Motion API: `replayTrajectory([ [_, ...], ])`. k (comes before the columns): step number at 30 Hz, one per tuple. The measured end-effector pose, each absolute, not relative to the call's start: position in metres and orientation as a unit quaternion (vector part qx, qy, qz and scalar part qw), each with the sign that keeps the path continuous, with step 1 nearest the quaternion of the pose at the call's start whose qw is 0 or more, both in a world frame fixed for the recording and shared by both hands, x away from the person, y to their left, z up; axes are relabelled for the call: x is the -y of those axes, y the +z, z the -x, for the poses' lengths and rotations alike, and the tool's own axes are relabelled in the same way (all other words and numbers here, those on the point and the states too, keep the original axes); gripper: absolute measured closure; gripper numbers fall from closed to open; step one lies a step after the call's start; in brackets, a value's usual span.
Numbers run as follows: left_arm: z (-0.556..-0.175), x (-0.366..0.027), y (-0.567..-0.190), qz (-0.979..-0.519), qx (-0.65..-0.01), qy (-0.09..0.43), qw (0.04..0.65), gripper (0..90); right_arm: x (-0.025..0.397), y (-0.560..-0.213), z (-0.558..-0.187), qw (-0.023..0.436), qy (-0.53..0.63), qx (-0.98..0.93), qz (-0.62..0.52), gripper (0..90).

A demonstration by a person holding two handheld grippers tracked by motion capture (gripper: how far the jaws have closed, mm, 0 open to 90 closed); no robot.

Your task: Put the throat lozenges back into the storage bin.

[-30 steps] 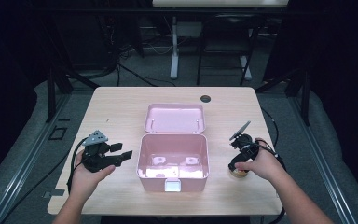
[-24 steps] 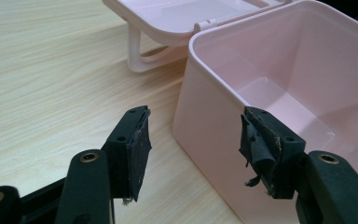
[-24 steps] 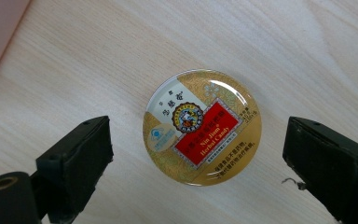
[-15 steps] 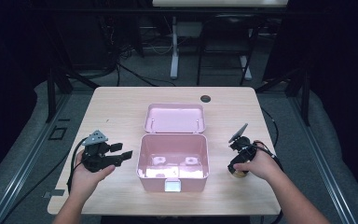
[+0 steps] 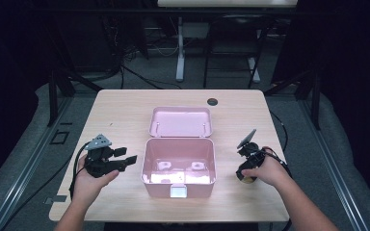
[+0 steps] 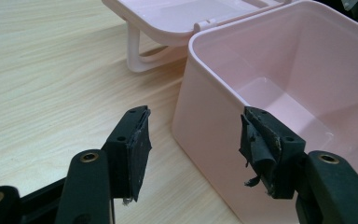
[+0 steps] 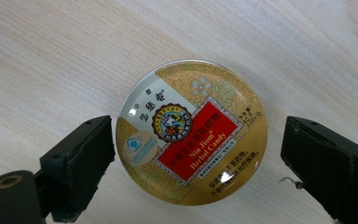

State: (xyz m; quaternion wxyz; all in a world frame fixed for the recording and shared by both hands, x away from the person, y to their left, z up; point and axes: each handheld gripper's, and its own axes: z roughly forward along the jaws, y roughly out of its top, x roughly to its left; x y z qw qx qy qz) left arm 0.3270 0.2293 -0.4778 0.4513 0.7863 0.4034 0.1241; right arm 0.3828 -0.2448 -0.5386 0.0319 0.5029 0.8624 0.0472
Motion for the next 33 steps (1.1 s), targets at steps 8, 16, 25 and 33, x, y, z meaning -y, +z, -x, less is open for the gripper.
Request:
replayTrajectory([
  [8,-0.327,-0.230,-0.477,-0.785,-0.404,0.124,0.453,42.4,0.243,-0.542,-0.383,0.029,0.043,-0.861,-0.507,13.1],
  [16,-0.327,-0.230,-0.477,-0.786,-0.403,0.123,0.452,42.4,0.245,-0.548,-0.384,0.018,0.040,-0.862,-0.505,14.8],
  [25,-0.327,-0.231,-0.477,-0.786,-0.404,0.125,0.450,42.4,0.245,-0.553,-0.384,0.013,0.037,-0.861,-0.506,16.0],
  [33,-0.327,-0.231,-0.477,-0.785,-0.406,0.125,0.452,42.4,0.243,-0.552,-0.386,0.013,0.036,-0.864,-0.501,18.6],
])
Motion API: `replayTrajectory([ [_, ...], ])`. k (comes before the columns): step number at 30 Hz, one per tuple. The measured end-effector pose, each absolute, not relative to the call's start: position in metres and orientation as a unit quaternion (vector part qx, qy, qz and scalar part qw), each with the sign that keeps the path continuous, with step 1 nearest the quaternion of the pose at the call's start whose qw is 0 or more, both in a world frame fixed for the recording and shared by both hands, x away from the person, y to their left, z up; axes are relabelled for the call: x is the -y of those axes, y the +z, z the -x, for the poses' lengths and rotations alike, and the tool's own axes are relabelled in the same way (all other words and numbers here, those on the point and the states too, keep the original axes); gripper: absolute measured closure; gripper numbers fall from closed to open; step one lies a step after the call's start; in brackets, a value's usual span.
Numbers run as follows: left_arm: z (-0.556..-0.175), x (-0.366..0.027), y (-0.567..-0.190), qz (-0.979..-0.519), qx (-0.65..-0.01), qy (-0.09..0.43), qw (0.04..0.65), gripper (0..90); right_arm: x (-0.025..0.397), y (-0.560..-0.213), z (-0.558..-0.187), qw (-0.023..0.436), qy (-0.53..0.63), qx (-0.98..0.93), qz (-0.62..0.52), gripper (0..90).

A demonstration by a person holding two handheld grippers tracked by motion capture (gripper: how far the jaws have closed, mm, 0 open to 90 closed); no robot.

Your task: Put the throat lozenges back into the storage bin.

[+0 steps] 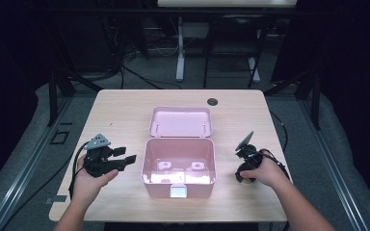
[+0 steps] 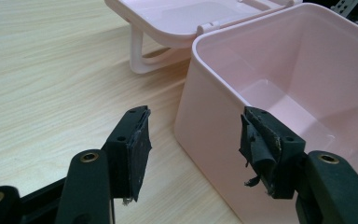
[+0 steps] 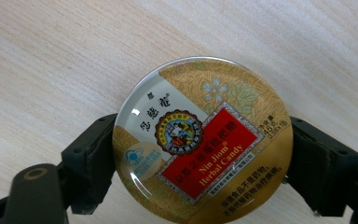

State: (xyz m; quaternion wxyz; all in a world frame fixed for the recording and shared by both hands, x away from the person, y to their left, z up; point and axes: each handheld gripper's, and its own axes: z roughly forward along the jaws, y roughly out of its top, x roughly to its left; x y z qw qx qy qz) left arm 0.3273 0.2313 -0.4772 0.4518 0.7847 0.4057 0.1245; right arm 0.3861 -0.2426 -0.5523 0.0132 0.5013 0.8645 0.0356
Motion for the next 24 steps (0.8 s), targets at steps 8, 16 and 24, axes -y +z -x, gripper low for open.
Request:
replayTrajectory([
  [8,-0.3272,-0.2331,-0.4759,-0.783,-0.406,0.126,0.454,42.4,0.2421,-0.5521,-0.3860,0.011,0.033,-0.867,-0.497,19.3],
  [16,-0.3271,-0.2330,-0.4755,-0.784,-0.405,0.126,0.453,42.4,0.2401,-0.5492,-0.3857,0.007,0.026,-0.870,-0.493,19.5],
  [24,-0.3271,-0.2319,-0.4764,-0.782,-0.407,0.127,0.455,42.4,0.2404,-0.5435,-0.3838,0.009,0.021,-0.877,-0.480,19.6],
])
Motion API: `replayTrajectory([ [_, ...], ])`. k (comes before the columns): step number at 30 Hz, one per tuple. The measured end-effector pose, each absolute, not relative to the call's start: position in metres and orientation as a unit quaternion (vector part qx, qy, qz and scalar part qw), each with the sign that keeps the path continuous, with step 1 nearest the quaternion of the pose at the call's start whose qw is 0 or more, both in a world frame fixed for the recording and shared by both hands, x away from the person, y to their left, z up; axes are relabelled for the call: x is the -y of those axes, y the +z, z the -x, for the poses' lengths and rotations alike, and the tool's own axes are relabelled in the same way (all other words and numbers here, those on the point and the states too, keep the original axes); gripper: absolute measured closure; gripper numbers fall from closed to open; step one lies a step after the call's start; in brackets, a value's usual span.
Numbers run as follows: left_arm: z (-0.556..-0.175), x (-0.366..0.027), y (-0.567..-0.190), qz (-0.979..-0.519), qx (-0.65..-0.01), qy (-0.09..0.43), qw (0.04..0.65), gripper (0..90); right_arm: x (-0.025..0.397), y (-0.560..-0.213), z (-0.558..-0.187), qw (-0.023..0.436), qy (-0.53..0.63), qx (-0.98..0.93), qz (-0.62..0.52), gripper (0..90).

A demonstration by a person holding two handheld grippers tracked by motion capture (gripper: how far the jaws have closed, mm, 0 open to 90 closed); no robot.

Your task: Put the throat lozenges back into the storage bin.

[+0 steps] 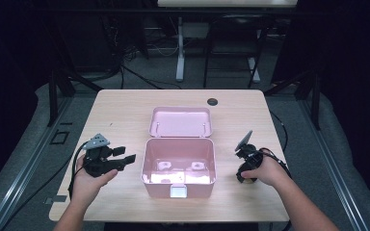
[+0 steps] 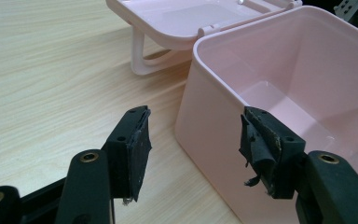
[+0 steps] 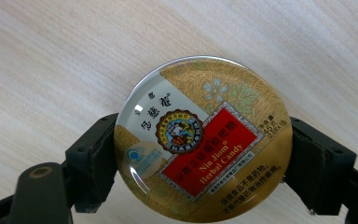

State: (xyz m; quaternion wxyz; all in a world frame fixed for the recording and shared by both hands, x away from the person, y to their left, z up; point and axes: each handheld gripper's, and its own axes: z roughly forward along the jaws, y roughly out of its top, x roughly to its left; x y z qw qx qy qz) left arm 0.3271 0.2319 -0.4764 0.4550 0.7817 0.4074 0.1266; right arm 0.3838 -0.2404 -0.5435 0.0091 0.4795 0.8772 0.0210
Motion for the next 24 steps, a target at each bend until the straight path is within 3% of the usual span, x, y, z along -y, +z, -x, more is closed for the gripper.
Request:
replayTrajectory([
  [24,-0.327,-0.232,-0.477,-0.783,-0.407,0.123,0.454,42.4,0.228,-0.510,-0.375,0.010,0.003,-0.903,-0.430,19.6],
])
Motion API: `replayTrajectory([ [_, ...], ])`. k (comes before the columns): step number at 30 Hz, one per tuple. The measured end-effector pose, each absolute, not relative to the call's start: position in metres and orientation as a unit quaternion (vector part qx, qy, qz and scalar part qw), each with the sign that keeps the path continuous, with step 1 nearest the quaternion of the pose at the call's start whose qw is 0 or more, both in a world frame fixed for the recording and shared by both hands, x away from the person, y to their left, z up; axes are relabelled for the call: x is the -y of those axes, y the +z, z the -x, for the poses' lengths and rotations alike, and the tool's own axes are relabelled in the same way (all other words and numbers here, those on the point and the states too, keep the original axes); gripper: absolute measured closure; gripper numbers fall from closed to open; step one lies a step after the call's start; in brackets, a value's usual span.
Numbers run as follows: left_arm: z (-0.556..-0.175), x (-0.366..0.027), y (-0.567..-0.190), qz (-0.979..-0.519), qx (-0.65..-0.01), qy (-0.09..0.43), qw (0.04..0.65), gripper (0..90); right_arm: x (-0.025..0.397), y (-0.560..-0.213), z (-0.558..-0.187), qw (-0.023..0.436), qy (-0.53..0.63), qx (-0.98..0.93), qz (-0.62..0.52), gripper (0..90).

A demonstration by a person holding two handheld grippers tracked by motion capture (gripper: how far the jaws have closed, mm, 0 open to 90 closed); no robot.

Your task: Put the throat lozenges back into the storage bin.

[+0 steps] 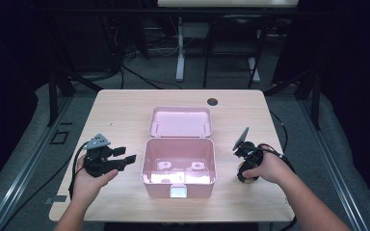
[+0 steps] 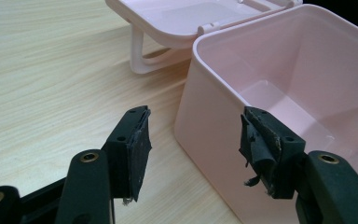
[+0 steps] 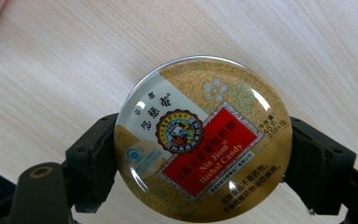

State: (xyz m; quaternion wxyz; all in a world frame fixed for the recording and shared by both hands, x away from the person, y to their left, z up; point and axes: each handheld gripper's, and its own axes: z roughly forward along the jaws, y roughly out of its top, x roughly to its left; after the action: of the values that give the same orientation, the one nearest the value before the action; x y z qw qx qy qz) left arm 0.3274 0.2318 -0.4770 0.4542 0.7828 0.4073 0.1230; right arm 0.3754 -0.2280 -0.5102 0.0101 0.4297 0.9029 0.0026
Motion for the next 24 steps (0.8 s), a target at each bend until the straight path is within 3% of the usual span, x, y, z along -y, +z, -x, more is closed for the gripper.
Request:
replayTrajectory([
  [24,-0.327,-0.231,-0.477,-0.783,-0.406,0.124,0.455,42.4,0.201,-0.461,-0.370,0.022,0.026,-0.930,-0.366,19.7],
])
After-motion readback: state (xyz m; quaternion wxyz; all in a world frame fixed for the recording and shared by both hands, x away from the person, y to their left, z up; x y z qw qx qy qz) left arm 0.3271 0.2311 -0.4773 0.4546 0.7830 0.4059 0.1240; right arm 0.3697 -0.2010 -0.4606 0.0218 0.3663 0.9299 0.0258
